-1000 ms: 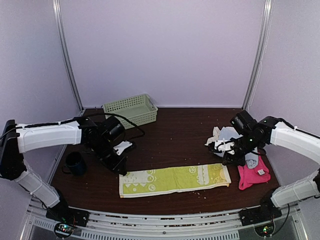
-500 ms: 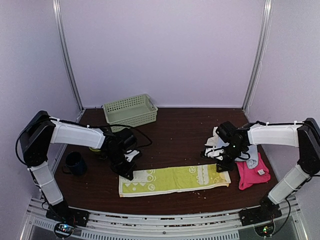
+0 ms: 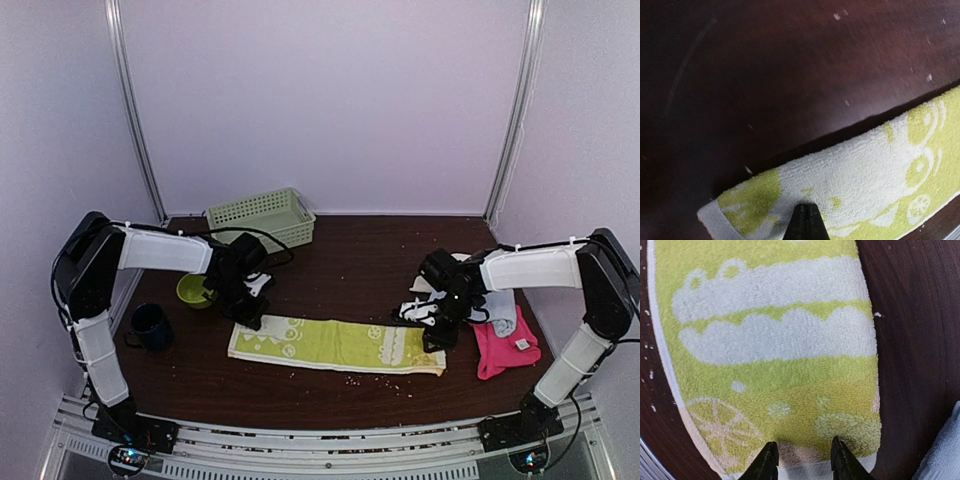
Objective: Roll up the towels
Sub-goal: Rotate the towel at the center of the board.
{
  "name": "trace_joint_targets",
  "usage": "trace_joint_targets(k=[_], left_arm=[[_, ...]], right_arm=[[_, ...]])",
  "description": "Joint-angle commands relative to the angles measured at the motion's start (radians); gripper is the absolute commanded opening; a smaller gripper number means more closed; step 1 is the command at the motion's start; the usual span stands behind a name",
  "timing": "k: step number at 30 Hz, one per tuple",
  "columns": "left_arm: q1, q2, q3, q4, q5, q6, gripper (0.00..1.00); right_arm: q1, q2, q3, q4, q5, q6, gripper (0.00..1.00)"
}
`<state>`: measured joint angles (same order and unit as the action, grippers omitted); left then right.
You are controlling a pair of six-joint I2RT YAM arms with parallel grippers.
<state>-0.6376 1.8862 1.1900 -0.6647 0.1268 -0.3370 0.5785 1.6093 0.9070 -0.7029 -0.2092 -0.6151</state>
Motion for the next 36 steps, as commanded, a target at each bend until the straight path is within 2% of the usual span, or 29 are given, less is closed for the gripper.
trace_joint_targets(k=[1,7,11,19,28,36], left_arm=[[0.050,0.119,0.110,-0.030,-0.176,0.090,0.00],[0.049,0.081,0.207,-0.111,-0.191,0.127,0.00],[0.049,-0.010,0.156,-0.123,-0.187,0.119,0.02],[0.023,-0.109,0.027,-0.125,-0.136,0.058,0.00],[0.024,-0.040,-0.032,-0.069,-0.156,0.043,0.00],[0.026,0.116,0.111,-0.052,-0.209,0.112,0.00]], right_arm=[[0.009,-0.054,0.082,-0.114,-0.147,0.039,0.39],[0.007,-0.118,0.169,-0.182,-0.176,0.055,0.38],[0.003,-0.119,0.154,-0.110,-0.079,0.074,0.36],[-0.028,0.044,0.215,-0.043,0.042,0.069,0.29],[-0.032,0.156,0.205,-0.034,0.117,0.051,0.26],[-0.028,0.106,0.118,-0.089,0.078,0.078,0.24]])
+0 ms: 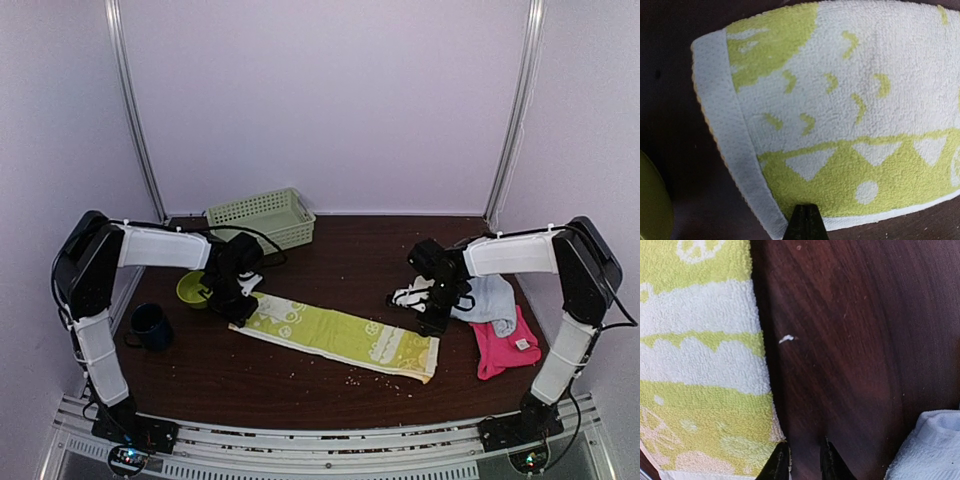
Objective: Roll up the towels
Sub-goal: Rotate the towel at the center of the board.
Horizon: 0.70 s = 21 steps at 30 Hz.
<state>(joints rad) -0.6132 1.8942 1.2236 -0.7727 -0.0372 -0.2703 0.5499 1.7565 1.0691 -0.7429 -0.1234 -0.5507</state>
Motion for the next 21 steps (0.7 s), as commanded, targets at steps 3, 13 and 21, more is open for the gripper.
trace_joint_targets(k=[3,13,21], left_arm=[[0.005,0.185,0.167,0.056,-0.050,0.078,0.00],[0.025,0.320,0.434,0.040,-0.055,0.117,0.00],[0.025,0.124,0.258,-0.002,-0.108,0.096,0.17]], right_arm=[[0.016,-0.084,-0.065,-0.106,-0.053,0.010,0.23],[0.147,-0.143,-0.095,-0.225,-0.215,-0.086,0.26],[0.145,-0.188,-0.021,-0.266,-0.121,-0.113,0.26]])
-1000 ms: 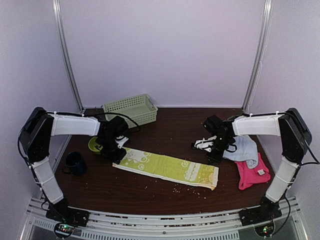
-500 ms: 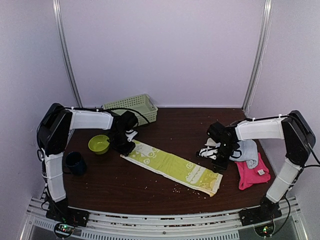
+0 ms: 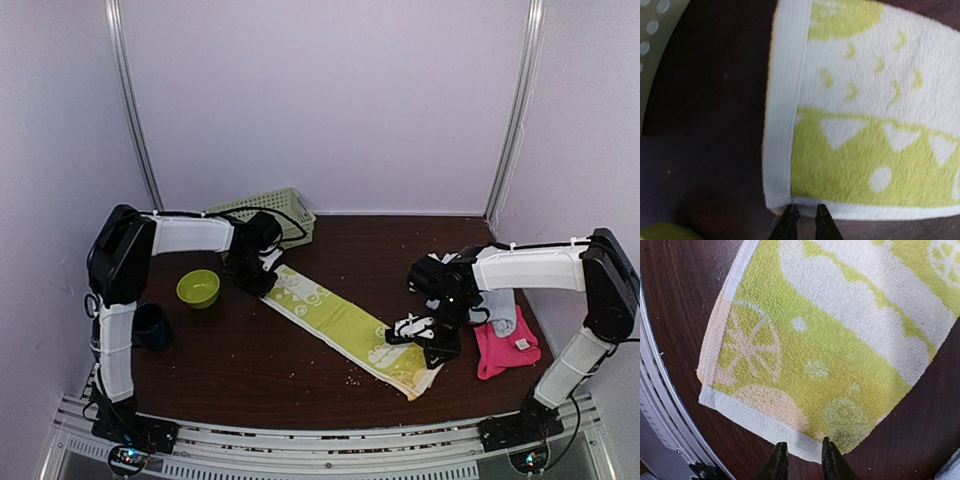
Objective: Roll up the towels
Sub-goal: Rotate the towel at the center of the board.
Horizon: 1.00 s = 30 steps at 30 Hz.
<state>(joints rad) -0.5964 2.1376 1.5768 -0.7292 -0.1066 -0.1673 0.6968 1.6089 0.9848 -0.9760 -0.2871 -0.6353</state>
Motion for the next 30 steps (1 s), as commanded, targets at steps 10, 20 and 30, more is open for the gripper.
trace_joint_targets(k=[10,20,30], left_arm=[[0.010,-0.048,0.065,0.001,0.018,-0.057,0.14],[0.003,0.115,0.180,0.121,0.102,-0.088,0.00],[-0.011,0.261,0.278,0.149,0.100,-0.071,0.00]], right_arm=[[-0.001,0.023,0.126,0.128,0.123,-0.076,0.24],[0.013,0.033,0.036,0.171,0.151,-0.113,0.19],[0.182,0.067,-0.087,0.223,0.149,-0.127,0.15]])
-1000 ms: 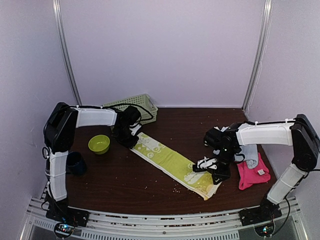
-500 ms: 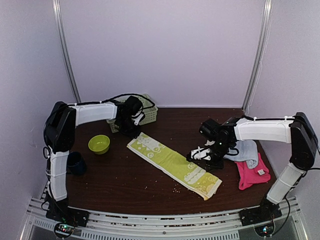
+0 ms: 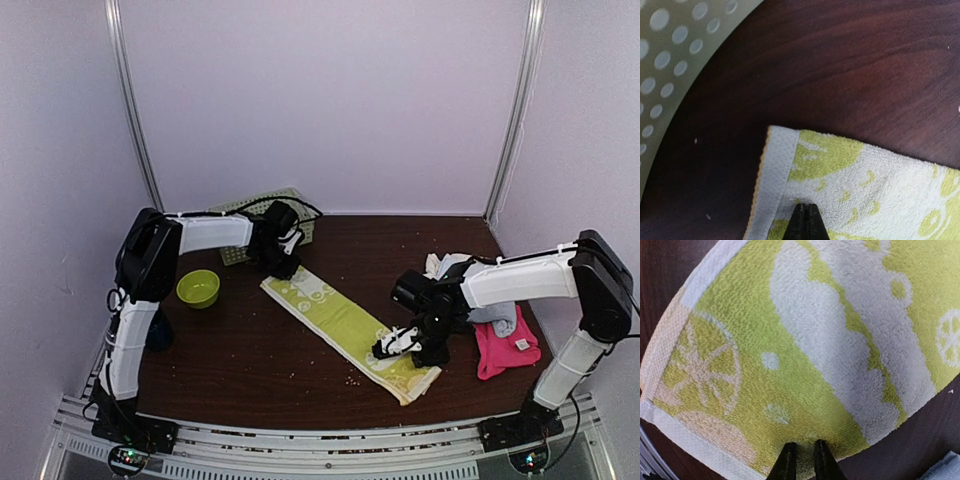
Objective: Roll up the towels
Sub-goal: Rotate the towel at the center of the board.
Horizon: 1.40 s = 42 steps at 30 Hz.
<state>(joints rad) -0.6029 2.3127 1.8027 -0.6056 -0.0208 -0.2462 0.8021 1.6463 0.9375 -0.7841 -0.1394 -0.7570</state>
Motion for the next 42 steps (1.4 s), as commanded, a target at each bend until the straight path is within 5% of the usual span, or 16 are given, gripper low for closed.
trace_joint_targets(k=[1,11,17,23,30,35,42], left_arm=[[-0.005,0.101,0.074,0.023,0.015,0.012,0.00],[-0.015,0.237,0.322,0.025,0.049,0.064,0.00],[-0.024,0.136,0.331,0.025,0.066,0.102,0.08],[-0.057,-0.133,0.154,0.027,0.042,0.105,0.26],[-0.175,-0.442,-0.332,0.149,0.001,0.032,0.28],[-0.179,-0.494,-0.535,0.205,-0.013,-0.128,0.14],[-0.171,-0.338,-0.437,0.202,-0.137,-0.114,0.03]], right_arm=[[0.101,0.040,-0.042,0.030,0.001,-0.005,0.15],[0.250,0.125,0.126,-0.089,-0.256,0.115,0.16],[0.244,0.066,0.162,-0.136,-0.256,0.154,0.19],[0.155,-0.054,0.156,-0.177,-0.293,0.144,0.20],[-0.087,-0.076,0.233,-0.038,-0.412,0.180,0.21],[-0.226,-0.034,0.228,0.222,-0.433,0.317,0.22],[-0.285,0.018,0.208,0.320,-0.478,0.356,0.21]])
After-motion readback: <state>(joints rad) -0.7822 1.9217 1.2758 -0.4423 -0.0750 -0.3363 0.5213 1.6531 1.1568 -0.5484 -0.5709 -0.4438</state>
